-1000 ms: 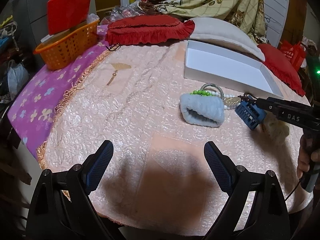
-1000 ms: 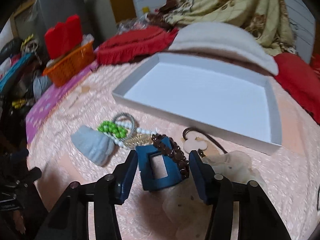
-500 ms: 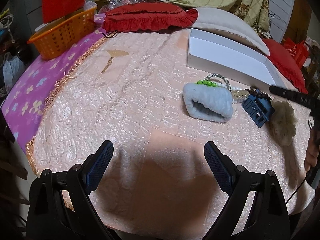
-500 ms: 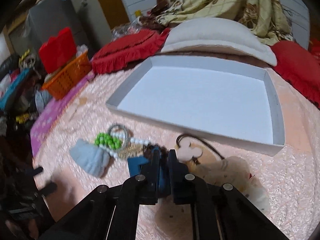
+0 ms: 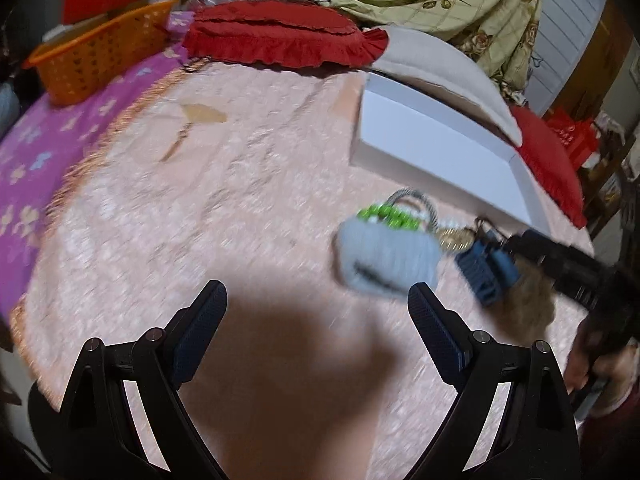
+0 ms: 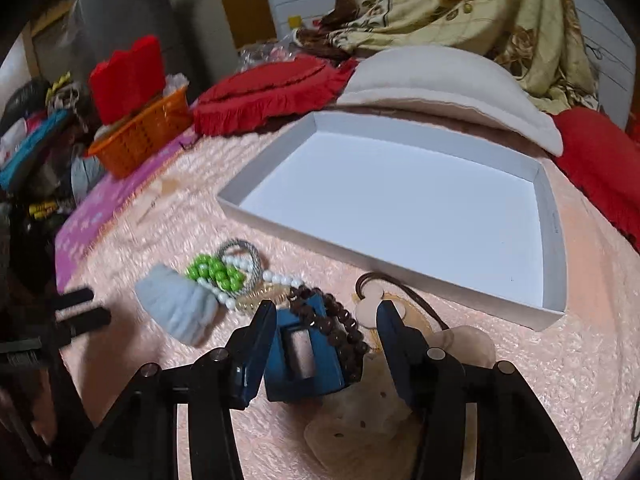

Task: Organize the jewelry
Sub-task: 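Close left tool on blue fuzzy scrunchie while right tool grasps dark bead bracelet, then carry both items into the white box and open both tools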

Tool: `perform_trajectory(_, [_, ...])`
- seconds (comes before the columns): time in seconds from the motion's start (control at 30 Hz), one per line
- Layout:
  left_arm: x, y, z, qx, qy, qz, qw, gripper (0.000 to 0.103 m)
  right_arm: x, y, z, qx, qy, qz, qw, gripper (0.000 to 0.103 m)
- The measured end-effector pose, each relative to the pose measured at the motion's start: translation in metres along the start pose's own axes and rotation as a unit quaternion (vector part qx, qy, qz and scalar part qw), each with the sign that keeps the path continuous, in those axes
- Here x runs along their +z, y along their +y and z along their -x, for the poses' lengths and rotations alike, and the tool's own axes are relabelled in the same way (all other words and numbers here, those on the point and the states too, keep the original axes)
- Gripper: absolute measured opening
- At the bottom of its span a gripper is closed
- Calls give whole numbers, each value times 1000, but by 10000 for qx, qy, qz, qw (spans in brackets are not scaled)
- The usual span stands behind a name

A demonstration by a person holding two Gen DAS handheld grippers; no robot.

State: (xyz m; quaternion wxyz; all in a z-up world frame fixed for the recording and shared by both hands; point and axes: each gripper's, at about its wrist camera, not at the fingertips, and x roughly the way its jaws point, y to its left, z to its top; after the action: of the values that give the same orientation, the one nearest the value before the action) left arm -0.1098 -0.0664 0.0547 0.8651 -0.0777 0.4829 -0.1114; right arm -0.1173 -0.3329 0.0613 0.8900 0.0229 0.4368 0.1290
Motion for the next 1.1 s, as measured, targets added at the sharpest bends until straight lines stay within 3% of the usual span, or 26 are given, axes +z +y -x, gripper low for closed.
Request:
perform_trajectory(0.27, [23,-21,-40,-428,257,-576,9971,93,-3,4,-14,5,121,231,9997,37])
perform_trajectory(0.37, [22,-27,-48,-537,348,-680,9956,90,-5,6,-18,-5,187,329,9993,25])
perform_trajectory(0.4, [22,-28,-50,-545,361,-704,9954,83,-5,5,-19,-38,195,338,9992,22])
perform_trajectory(0.43, [21,-30,-52,-615,425,-749,9944,60,-5,4,-20,-26,202,313,9993,20])
perform_trajectory(0.5, [20,-33,-51,-618,430,-777,9941,51,-5,1,-20,45,198,216,9996,19])
perform_trajectory(0.53, [20,-33,-50,-581,369,-787,9945,38,-5,-1,-19,84,180,158,9997,17])
perform_trajectory(0.63, [22,-33,-42,-486,272,-763,9955,22,-4,-4,-13,161,102,-32,9998,8])
perform_trajectory(0.83, [23,-30,-20,-599,160,-671,9958,20,0,-3,2,160,-83,-220,9996,8])
perform_trajectory(1.1, [22,-29,31,-720,-290,-682,9946,20,12,-6,47,35,-693,-531,9962,8])
